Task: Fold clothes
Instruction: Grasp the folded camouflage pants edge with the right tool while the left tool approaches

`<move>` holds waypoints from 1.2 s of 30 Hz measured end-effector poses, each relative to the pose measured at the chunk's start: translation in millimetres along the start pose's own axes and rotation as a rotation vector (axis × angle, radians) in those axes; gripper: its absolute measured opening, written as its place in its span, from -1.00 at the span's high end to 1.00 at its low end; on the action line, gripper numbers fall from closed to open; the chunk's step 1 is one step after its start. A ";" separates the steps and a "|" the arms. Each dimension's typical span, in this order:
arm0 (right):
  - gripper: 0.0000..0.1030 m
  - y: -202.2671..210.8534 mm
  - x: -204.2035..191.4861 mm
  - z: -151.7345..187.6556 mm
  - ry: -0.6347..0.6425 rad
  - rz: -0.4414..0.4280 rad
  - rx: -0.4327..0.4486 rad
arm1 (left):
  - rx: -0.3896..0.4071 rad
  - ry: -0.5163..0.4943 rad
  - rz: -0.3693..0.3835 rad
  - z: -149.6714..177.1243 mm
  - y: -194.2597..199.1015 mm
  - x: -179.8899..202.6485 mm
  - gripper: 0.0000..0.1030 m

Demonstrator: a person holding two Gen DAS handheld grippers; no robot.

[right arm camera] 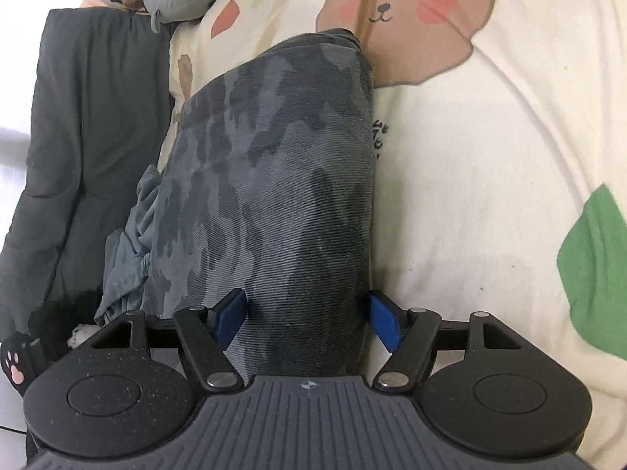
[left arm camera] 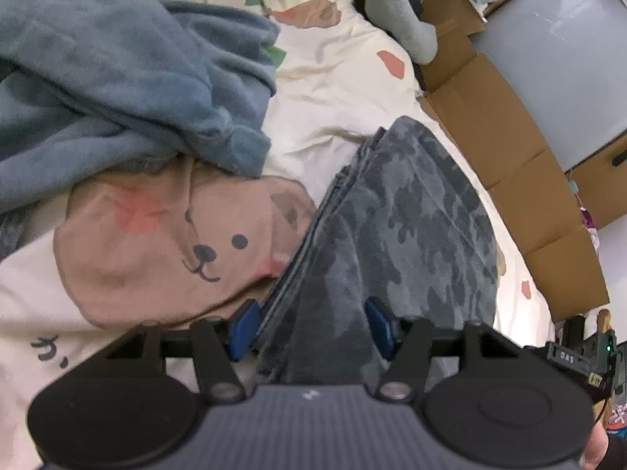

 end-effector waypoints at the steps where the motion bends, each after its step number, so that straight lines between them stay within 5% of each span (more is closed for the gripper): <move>1: -0.43 -0.9 -0.1 0.2 0.000 -0.003 0.002 | -0.002 0.005 0.002 0.2 -1.8 -1.6 -0.29; 6: -0.42 -3.9 -1.8 -1.1 0.005 -0.010 -0.005 | -0.003 0.026 0.013 1.5 -8.6 -9.3 -0.39; 11: -0.05 3.4 1.7 -5.1 0.012 0.008 -0.007 | 0.005 0.023 0.026 1.6 -10.5 -13.9 -0.36; 17: -0.21 2.9 9.1 -24.0 -0.005 0.042 0.054 | 0.007 0.039 0.034 2.5 -12.6 -16.6 -0.35; 26: -0.31 -15.8 -2.3 -15.0 -0.070 -0.071 0.006 | 0.007 0.077 0.060 4.0 -13.1 -19.2 -0.29; 31: 0.46 -10.6 -2.7 -21.8 -0.019 -0.036 -0.030 | 0.013 0.079 0.050 4.0 -13.2 -17.0 -0.28; 36: 0.71 6.0 -10.2 -27.5 -0.006 -0.045 -0.009 | 0.022 0.076 0.032 4.3 -11.7 -12.4 -0.22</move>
Point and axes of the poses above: each gripper's, at about its wrist camera, not at the fingertips, and y roughly against the way its jaws point, x to its right, z to its underside, the point moved 10 cm from there along -y, roughly the way its jaws point, and after that the axes turned 9 degrees about y, right-handed, at the moved point
